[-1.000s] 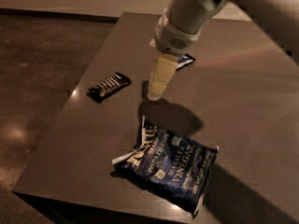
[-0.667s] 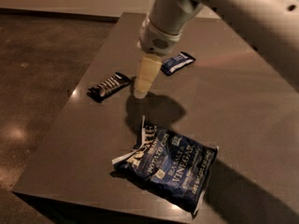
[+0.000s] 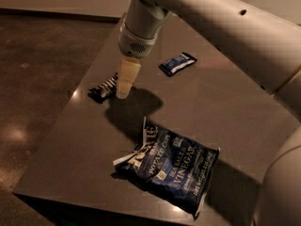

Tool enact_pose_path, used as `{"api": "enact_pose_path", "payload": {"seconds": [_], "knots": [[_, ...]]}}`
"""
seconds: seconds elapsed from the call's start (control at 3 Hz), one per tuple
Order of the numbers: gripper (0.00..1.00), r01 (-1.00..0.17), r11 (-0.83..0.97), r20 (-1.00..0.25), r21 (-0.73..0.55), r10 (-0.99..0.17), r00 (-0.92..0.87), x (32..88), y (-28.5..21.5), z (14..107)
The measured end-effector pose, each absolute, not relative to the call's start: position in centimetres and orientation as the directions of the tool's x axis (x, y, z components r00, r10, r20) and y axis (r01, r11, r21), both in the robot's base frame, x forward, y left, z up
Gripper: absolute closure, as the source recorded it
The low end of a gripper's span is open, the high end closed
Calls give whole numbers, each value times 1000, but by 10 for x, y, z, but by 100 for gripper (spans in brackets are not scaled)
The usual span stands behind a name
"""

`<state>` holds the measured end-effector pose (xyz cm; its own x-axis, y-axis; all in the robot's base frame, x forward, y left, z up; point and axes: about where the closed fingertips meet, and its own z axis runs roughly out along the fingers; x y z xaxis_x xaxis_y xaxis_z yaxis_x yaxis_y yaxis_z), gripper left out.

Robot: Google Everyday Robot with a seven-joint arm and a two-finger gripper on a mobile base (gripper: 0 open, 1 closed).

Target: Move rxbar chocolate near rxbar blueberry

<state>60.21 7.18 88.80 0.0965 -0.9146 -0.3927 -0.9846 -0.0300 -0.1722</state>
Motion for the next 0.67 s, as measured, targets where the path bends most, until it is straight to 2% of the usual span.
{"api": "enact_pose_path", "payload": {"seconds": [0.67], "knots": [[0, -979, -91, -335, -184, -930, 150, 619, 96, 872]]}}
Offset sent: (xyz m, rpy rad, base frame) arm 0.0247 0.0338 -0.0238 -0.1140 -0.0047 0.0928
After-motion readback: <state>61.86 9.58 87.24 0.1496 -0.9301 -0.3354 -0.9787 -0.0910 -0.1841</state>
